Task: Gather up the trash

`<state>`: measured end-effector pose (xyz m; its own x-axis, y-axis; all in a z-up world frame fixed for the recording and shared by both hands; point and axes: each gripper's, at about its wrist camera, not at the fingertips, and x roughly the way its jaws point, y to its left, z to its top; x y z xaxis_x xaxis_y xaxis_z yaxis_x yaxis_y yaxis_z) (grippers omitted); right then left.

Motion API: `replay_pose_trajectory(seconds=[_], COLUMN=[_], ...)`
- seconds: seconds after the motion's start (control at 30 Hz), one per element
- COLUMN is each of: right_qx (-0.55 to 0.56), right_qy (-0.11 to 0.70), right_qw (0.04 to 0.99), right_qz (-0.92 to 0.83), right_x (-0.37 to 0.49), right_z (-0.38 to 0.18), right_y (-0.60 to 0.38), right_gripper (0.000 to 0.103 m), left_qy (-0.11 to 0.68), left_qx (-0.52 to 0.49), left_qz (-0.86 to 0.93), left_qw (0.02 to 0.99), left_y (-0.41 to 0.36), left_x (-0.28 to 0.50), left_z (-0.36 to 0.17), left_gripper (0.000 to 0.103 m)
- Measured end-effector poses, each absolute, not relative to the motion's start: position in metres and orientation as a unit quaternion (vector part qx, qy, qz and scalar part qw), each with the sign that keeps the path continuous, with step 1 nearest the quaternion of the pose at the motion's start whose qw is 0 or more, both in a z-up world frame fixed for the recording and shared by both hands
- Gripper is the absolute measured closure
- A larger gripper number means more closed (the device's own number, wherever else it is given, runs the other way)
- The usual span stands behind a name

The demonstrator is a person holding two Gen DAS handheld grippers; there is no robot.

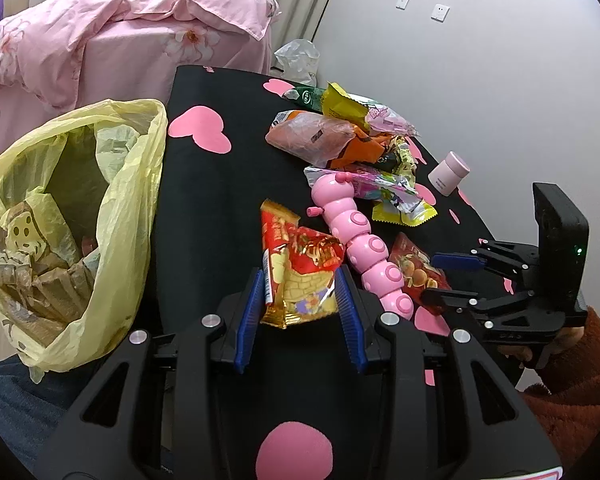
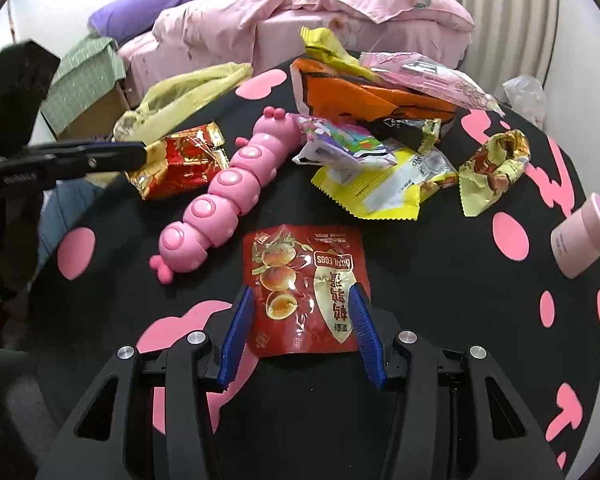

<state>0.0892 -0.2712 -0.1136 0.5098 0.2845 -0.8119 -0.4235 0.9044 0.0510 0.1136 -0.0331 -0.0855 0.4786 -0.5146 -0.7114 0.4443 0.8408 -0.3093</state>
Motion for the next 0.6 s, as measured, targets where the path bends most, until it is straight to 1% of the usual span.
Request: replay_pose_trajectory(seconds=[0.03,0.13,0.2,0.3,0.43,0.5,0.53,0.57,0.6], right_qx=[-0.083,-0.089,-0.070,-0.063,-0.077,-0.080,-0.082,-0.084,-0.086], right_qy=[0.449,0.446,0.450,0.447,0.439,0.432,0.430,0.428,0.427], right_qw=[0.867,0.870,0.868,0.864,0.870,0.871,0.872,0.872,0.874], right_qz=[0.201,0.189,0.199,0.221,0.213,0.218,0.219,0.220,0.218], right_x=[0.089,0.087,0.087,0.084,0.081,0.081,0.080,0.079,0.079], right_z=[-0.113,-0.114,-0.114,-0.119,-0.118,-0.118,-0.117,-0.117,-0.115], right_y=[-0.271,-0.275,-0.282,-0.286,-0.277,-0.273,-0.271,-0.270,-0.269], right_gripper=[0.056,0.051,0.051,0.044,0.044,0.049,0.054,0.066,0.070], left_qy=[0.428,0.428,0.428,0.430,0.436,0.437,0.436,0.435,0.435], left_qx=[-0.042,-0.042,-0.043,-0.047,-0.048,-0.048,-0.047,-0.046,-0.047], left_qz=[-0.279,-0.280,-0.279,-0.277,-0.272,-0.271,-0.270,-0.270,-0.269], left_qw=[0.858,0.858,0.858,0.858,0.857,0.857,0.857,0.858,0.858], left_y=[-0.033,-0.033,-0.033,-0.032,-0.032,-0.031,-0.031,-0.031,-0.030], left_x=[0.114,0.113,0.113,0.114,0.114,0.114,0.113,0.112,0.112], left_z=[-0.086,-0.086,-0.086,-0.087,-0.090,-0.091,-0.090,-0.090,-0.089], left_gripper=[0.068,0.068,0.068,0.066,0.066,0.066,0.066,0.066,0.066])
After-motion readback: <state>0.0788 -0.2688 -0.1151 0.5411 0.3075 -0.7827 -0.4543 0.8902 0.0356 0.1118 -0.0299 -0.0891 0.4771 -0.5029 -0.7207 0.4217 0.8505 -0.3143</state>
